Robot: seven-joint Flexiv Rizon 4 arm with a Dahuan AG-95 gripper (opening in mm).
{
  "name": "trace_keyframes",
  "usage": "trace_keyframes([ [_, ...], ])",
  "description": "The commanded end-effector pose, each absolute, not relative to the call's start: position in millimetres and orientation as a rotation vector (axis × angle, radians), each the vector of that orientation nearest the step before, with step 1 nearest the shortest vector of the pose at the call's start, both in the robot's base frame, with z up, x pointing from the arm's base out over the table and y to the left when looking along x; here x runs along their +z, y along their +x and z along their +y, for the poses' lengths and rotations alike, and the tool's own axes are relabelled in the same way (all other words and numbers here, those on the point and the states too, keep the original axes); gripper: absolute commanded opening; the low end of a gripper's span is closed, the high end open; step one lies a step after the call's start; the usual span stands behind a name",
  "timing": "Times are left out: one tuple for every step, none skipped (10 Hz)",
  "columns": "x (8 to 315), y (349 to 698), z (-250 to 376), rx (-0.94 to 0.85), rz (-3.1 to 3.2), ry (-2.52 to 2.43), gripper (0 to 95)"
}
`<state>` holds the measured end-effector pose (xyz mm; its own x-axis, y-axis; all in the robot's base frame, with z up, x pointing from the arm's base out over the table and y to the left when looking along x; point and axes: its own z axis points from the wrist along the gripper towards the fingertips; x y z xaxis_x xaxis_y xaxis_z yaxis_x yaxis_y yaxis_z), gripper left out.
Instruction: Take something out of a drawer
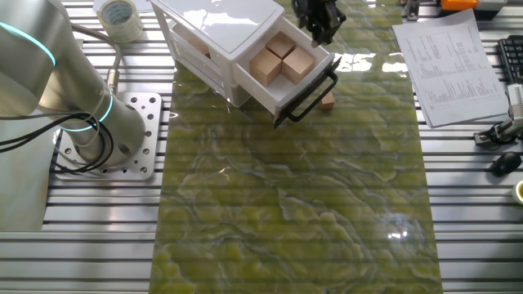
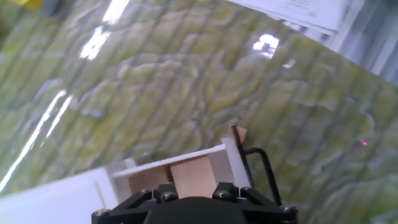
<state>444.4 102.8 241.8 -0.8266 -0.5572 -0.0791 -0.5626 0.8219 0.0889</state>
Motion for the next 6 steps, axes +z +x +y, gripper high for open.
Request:
trace_keyframes([
  [227.9,432.5,99.2,0.199,2.889,-1.047,38.0],
  [224.6,431.5,97.8,0.205,2.886,-1.047,38.0],
  [224.6,431.5,97.8,0.193,2.876,-1.046,38.0],
  [224.6,431.5,97.8,0.189,2.875,-1.035,38.0],
  [224.6,431.5,97.8,0.182,2.881,-1.025,38.0],
  [224.6,431.5,97.8,0.195,2.883,-1.009,38.0],
])
